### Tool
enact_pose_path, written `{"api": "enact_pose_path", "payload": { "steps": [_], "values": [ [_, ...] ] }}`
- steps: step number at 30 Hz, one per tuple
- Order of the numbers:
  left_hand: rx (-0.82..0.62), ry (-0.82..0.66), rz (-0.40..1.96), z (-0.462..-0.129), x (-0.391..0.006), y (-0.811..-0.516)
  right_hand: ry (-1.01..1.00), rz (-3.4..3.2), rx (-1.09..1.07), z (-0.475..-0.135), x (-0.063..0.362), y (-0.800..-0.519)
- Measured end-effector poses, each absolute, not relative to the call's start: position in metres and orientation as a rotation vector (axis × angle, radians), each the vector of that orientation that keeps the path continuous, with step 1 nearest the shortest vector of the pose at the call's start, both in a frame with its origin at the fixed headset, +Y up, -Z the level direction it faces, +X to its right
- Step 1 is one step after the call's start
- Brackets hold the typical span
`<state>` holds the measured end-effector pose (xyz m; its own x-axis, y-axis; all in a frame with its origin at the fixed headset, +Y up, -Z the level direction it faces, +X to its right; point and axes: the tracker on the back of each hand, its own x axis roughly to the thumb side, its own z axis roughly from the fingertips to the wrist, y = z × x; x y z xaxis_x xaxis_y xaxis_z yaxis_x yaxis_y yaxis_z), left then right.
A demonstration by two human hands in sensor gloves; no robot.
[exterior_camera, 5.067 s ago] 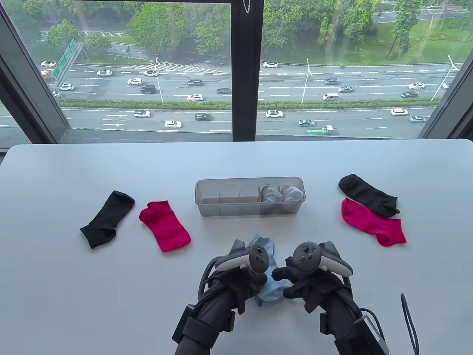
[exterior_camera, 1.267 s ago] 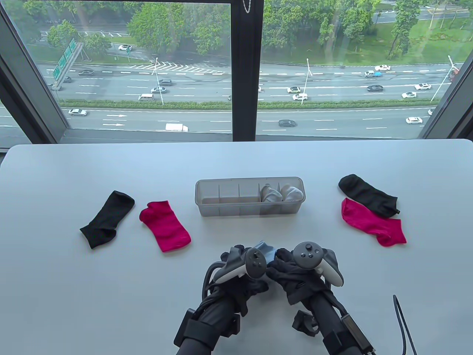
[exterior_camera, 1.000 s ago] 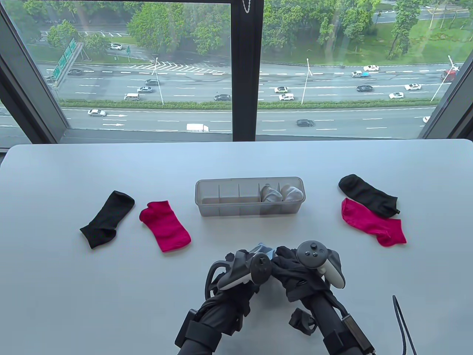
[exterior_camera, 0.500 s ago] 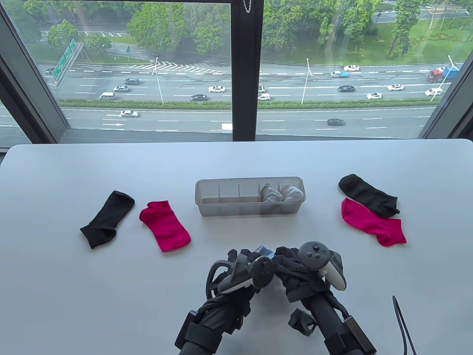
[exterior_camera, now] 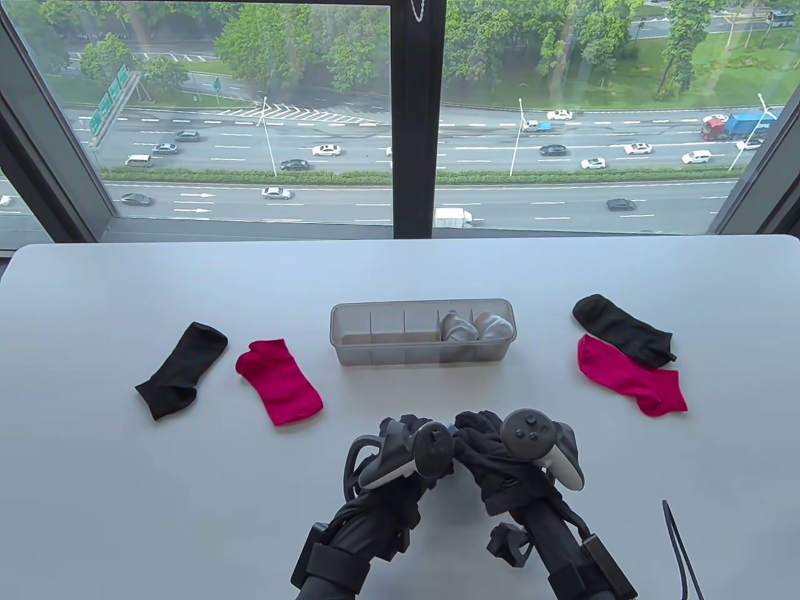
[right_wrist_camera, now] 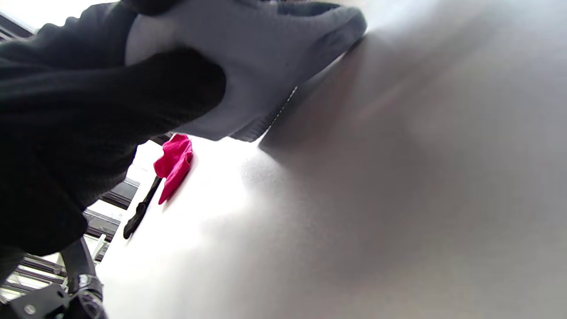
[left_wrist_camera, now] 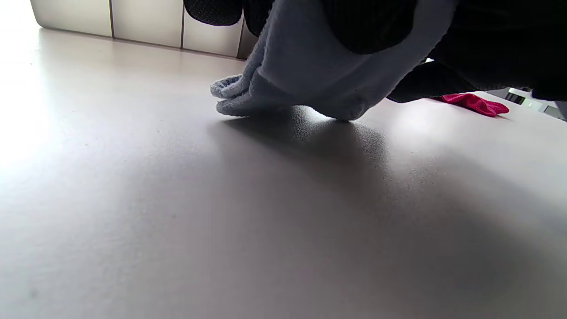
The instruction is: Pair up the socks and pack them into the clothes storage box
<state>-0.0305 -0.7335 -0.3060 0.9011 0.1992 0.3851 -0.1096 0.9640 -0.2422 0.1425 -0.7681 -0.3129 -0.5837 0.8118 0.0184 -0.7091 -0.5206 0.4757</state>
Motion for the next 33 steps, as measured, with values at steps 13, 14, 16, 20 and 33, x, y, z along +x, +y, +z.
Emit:
{"api": "enact_pose_path", "payload": {
  "steps": [13,14,16,20,33],
  "values": [
    [-0.165,-0.404,0.107,-0.3038,-0.0307,-0.7253,0.487,2.137,0.286,-0.3134,0.1427,-0.7686],
    [-0.155,-0.41,0.102,-0.3041,-0.03,-0.7246,0.491,2.123,0.277,-0.314,0.1433,-0.7681],
    [-0.205,-0.41,0.081,-0.3063,-0.0284,-0.7247,0.471,2.161,0.266,-0.3136,0.1426,-0.7653],
    [-0.266,-0.425,0.089,-0.3065,-0.0316,-0.7272,0.473,2.215,0.353,-0.3119,0.1406,-0.761],
    [-0.244,-0.425,0.097,-0.3039,-0.0308,-0.7244,0.484,2.194,0.371,-0.3107,0.1406,-0.7607]
  ]
}}
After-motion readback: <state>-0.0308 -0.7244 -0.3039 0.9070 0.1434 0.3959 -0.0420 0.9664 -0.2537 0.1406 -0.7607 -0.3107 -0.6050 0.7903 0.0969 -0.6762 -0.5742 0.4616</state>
